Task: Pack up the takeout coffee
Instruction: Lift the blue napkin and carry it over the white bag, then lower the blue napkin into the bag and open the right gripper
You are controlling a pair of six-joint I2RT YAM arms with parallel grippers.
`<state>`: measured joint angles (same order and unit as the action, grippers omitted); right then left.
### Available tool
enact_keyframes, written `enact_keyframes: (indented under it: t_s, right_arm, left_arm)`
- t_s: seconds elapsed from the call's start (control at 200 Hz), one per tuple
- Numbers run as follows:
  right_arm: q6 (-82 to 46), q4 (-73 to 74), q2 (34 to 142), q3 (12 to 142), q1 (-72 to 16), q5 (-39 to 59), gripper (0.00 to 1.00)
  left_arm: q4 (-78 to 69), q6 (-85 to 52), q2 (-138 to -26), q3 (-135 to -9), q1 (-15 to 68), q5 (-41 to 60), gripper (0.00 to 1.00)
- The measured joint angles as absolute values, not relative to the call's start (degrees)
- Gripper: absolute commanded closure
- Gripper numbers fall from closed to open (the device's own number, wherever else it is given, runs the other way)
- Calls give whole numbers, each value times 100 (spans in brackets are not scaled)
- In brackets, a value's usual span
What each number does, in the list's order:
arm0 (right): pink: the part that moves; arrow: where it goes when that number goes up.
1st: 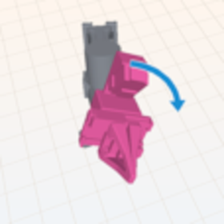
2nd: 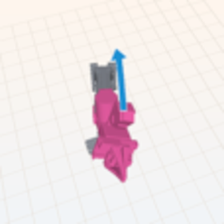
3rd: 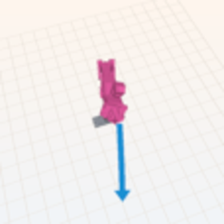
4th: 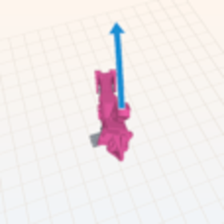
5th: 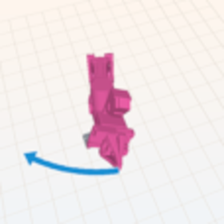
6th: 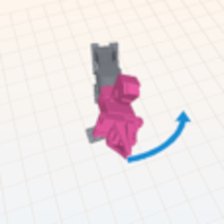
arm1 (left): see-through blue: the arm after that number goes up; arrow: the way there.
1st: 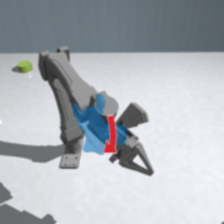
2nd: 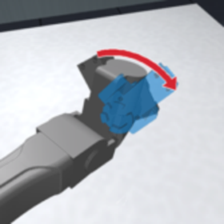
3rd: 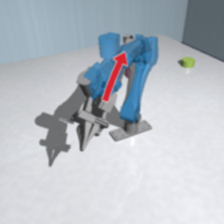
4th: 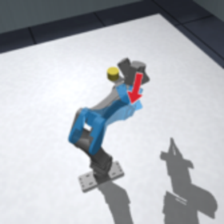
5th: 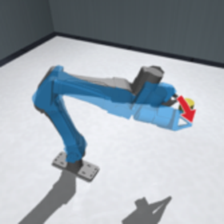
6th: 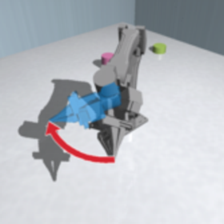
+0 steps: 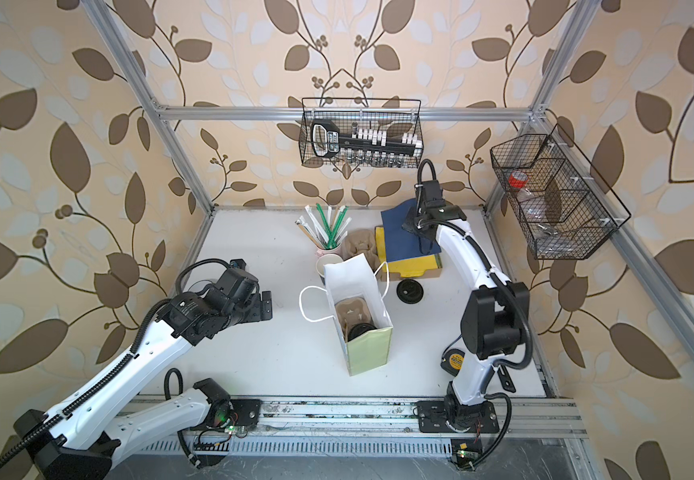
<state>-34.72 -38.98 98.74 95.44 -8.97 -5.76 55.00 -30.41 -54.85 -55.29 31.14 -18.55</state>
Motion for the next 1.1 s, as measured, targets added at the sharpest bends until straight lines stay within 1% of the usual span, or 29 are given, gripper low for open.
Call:
enact_keyframes:
  t_s: [0.195, 0.31, 0.425, 0.57, 0.765, 0.885, 0.965, 1.1]
  right_arm:
    - [-3476, -3590, 8162, 9207, -1015, -572, 100]
    - [-3356, -3452, 7382, 9105, -1400, -622, 100]
    - [-3068, -3363, 6816, 9083, -2272, -902, 100]
    - [-2567, -3336, 6281, 9043, -3780, -1625, 100]
    - [-2106, -3308, 5894, 8665, -5568, -2657, 100]
    - [-1935, -3367, 6049, 8543, -6501, -3301, 100]
    - [-1907, -3374, 6267, 8436, -6799, -3573, 100]
    - [-1955, -3430, 6447, 7964, -6853, -3802, 100]
  left_arm:
    - [5492, -3041, -5485, -5529, 3103, -1850, 1]
    - [5489, -3041, -5483, -5529, 3103, -1850, 1]
    - [5487, -3041, -5483, -5529, 3103, -1848, 1]
    - [5485, -3039, -5476, -5529, 3103, -1846, 1]
    - [5485, -3039, -5459, -5529, 3103, -1846, 1]
    - [5485, -3039, -5443, -5529, 3103, -1846, 1]
    - [5485, -3039, -5433, -5529, 3103, -1846, 1]
    - [5485, -3039, -5411, -5529, 3103, -1846, 1]
